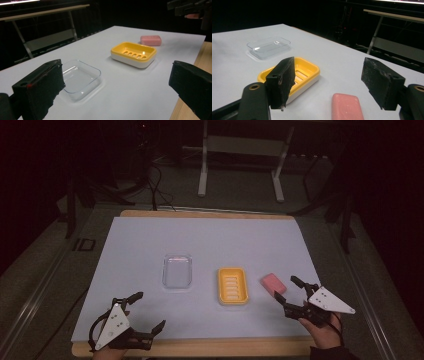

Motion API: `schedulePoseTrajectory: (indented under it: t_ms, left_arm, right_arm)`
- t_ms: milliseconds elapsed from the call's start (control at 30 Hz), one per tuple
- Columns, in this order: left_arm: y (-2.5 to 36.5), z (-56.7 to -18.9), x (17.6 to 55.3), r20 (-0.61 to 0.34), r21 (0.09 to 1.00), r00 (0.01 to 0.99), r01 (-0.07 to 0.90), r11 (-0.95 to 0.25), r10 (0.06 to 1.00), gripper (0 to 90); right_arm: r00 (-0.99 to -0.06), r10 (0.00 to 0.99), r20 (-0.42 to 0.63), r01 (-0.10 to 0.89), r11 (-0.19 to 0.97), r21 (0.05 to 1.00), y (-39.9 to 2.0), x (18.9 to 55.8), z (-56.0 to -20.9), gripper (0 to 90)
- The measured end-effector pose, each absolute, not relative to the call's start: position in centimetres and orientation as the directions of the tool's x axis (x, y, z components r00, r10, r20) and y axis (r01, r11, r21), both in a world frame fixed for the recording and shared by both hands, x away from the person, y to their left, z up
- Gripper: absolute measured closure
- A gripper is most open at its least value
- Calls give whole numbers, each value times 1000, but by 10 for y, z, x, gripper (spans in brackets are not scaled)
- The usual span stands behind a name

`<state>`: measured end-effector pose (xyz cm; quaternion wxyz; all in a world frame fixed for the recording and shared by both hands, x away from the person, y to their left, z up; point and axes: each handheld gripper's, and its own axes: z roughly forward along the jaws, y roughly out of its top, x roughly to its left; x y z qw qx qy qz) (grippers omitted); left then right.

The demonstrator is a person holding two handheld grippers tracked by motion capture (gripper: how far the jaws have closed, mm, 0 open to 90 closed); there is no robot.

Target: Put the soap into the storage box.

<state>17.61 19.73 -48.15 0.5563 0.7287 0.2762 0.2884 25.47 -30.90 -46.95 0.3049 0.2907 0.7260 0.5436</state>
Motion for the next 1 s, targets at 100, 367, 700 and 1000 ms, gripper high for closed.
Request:
schedulePoseTrajectory:
  t_ms: [100, 367, 700, 1000]
  left_arm:
    - [196, -482, 176, 117, 969, 685, 79, -234, 719, 4]
    - [196, -482, 176, 117, 967, 684, 85, -238, 720, 3]
    - [194, -483, 175, 129, 963, 681, 88, -255, 721, 4]
    - [193, -484, 175, 137, 959, 685, 88, -269, 716, 4]
  right_arm:
    - [-636, 761, -128, 93, 240, 966, -306, 253, -469, 202]
    - [-664, 743, -88, 181, 275, 944, -302, 249, -461, 192]
    - [-623, 773, -117, 203, 304, 931, -305, 254, -457, 156]
    - [-653, 751, -98, 316, 389, 865, -310, 262, -453, 165]
